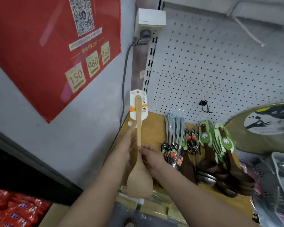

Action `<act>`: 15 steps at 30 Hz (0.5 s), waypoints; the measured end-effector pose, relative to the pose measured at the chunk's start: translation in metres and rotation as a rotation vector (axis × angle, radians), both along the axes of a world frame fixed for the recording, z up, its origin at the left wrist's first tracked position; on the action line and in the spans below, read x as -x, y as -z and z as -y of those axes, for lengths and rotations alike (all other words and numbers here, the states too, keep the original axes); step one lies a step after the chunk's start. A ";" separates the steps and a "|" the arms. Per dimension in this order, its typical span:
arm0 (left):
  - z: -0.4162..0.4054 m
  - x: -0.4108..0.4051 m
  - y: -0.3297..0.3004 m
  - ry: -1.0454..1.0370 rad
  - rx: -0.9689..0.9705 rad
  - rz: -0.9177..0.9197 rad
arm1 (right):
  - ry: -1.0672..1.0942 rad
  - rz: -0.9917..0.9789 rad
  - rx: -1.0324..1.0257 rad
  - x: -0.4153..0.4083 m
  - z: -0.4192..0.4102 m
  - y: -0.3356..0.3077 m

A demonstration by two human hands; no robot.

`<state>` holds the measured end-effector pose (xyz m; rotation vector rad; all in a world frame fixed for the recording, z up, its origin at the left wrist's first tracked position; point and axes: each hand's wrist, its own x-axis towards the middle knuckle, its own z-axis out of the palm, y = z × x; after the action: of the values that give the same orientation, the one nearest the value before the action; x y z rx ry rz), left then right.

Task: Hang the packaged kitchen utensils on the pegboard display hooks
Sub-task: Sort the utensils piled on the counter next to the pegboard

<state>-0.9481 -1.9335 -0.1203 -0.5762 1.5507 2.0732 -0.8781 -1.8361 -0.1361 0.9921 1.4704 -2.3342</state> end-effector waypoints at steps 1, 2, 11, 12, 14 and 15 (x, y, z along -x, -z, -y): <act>-0.006 -0.003 -0.008 0.001 -0.002 -0.038 | -0.002 -0.019 0.018 -0.005 -0.004 -0.004; -0.012 -0.006 -0.016 -0.008 -0.003 -0.072 | 0.002 -0.036 0.032 -0.011 -0.008 -0.009; -0.107 -0.081 -0.059 -0.097 -0.048 -0.273 | -0.022 -0.166 -0.005 -0.115 -0.090 -0.048; -0.122 -0.096 -0.062 -0.086 -0.053 -0.278 | -0.007 -0.176 -0.004 -0.133 -0.104 -0.051; -0.153 -0.127 -0.067 -0.050 -0.052 -0.270 | 0.002 -0.187 -0.016 -0.170 -0.131 -0.054; -0.169 -0.145 -0.070 -0.036 -0.059 -0.269 | 0.011 -0.187 -0.028 -0.190 -0.146 -0.054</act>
<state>-0.8032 -1.7647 -0.0505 -0.3147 1.6267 2.2910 -0.6885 -1.6897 -0.0822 0.8092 1.5718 -2.4787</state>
